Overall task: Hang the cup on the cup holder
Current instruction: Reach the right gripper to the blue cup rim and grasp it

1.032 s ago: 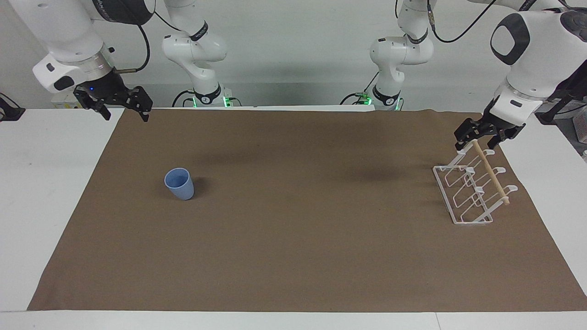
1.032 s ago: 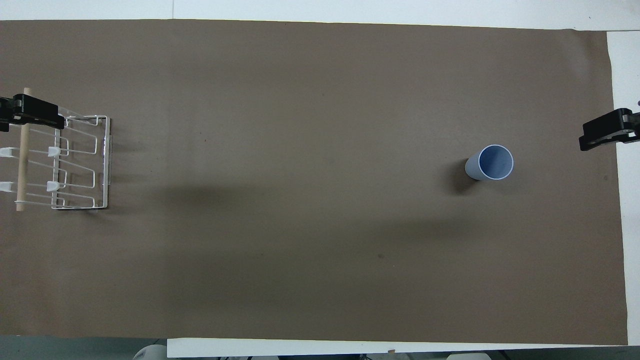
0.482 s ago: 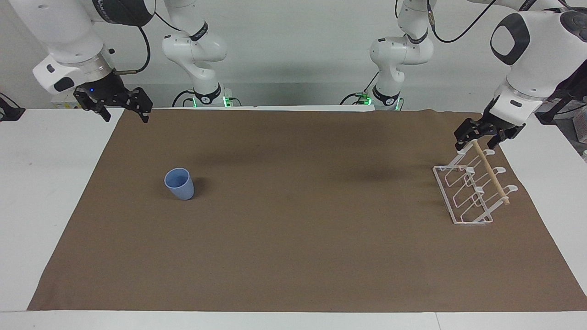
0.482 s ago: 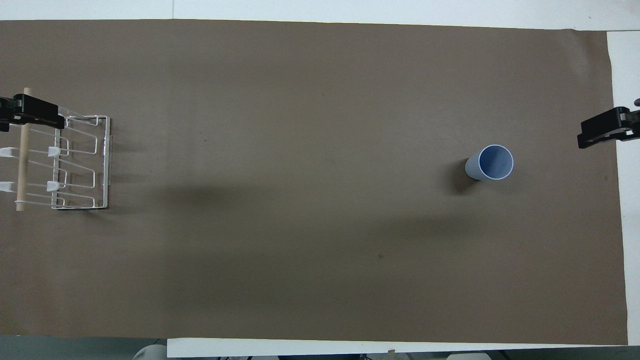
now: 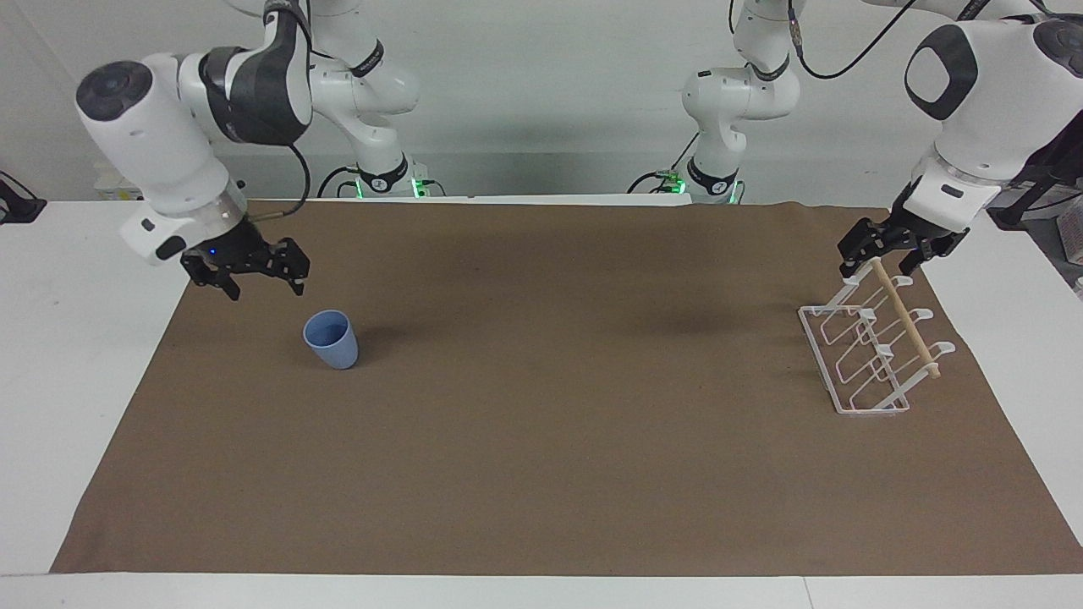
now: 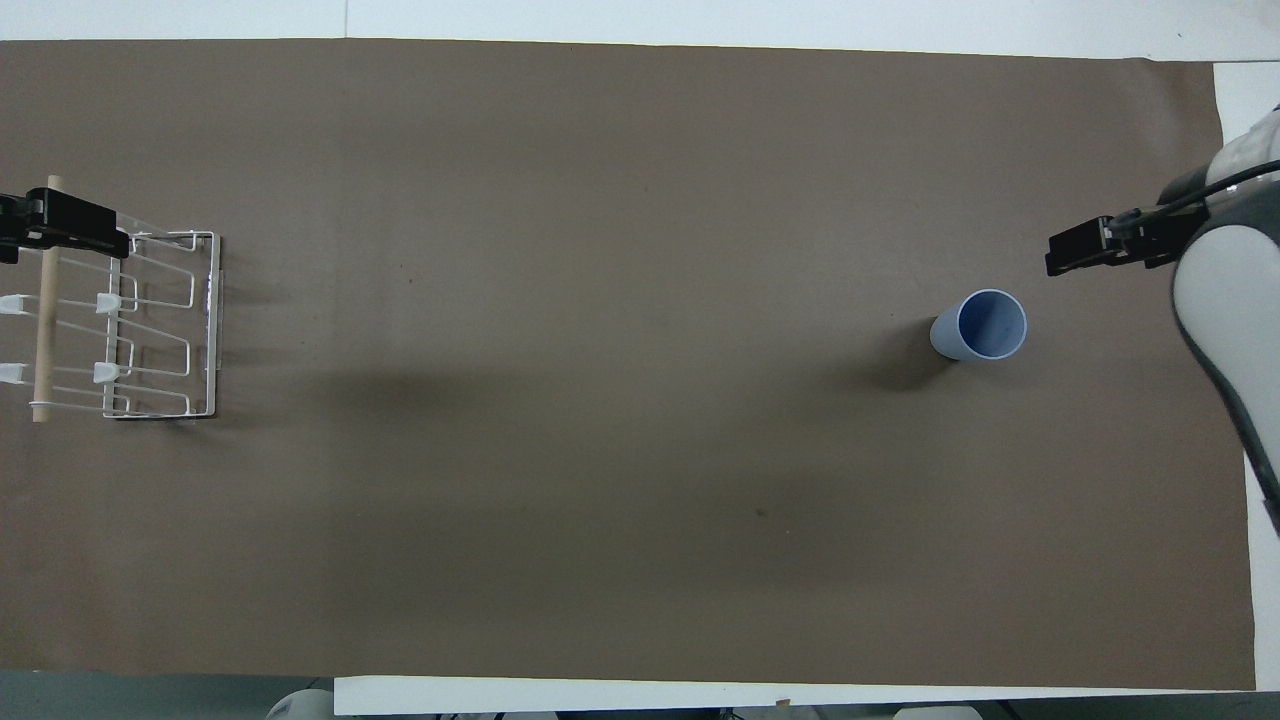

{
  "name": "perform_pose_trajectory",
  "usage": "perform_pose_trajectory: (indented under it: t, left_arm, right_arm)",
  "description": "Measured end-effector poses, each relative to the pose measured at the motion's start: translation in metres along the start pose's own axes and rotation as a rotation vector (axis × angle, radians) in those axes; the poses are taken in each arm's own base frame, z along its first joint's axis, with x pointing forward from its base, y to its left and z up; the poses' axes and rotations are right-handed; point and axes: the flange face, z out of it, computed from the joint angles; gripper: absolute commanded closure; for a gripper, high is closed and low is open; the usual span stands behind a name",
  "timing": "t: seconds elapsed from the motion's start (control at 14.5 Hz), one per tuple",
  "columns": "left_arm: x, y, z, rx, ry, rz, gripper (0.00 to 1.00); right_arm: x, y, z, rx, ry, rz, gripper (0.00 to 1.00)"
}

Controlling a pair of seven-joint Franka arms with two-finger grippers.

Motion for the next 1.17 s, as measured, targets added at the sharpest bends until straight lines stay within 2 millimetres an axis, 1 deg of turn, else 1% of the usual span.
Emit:
perform_pose_trajectory:
  t: [0.14,0.21,0.28,0.55,0.76,0.83,0.96,1.1,1.17]
  left_arm:
    - [0.000,0.000,0.000,0.000,0.000,0.000,0.00]
    - [0.000,0.000,0.000,0.000,0.000,0.000,0.00]
    - [0.000,0.000,0.000,0.000,0.000,0.000,0.00]
    - [0.000,0.000,0.000,0.000,0.000,0.000,0.00]
    - [0.000,0.000,0.000,0.000,0.000,0.000,0.00]
    - [0.000,0.000,0.000,0.000,0.000,0.000,0.00]
    - [0.000,0.000,0.000,0.000,0.000,0.000,0.00]
    - [0.000,0.000,0.000,0.000,0.000,0.000,0.00]
    - [0.000,0.000,0.000,0.000,0.000,0.000,0.00]
  right_arm:
    - [0.004,0.009,0.045,0.011,-0.004,-0.026,0.02]
    - [0.003,0.014,0.062,0.016,-0.005,-0.032,0.03]
    - [0.002,0.017,0.073,0.020,-0.009,-0.037,0.04]
    - [-0.007,0.019,0.092,0.031,-0.045,-0.115,0.04]
    - [-0.015,0.021,0.105,0.039,-0.069,-0.140,0.09]
    - [-0.017,0.020,0.110,0.039,-0.070,-0.143,0.14]
    - [-0.021,0.019,0.118,0.034,-0.054,-0.146,0.31]
    - [-0.024,0.018,0.122,0.029,-0.035,-0.146,0.46]
    - [-0.025,0.018,0.123,0.028,-0.033,-0.146,0.56]
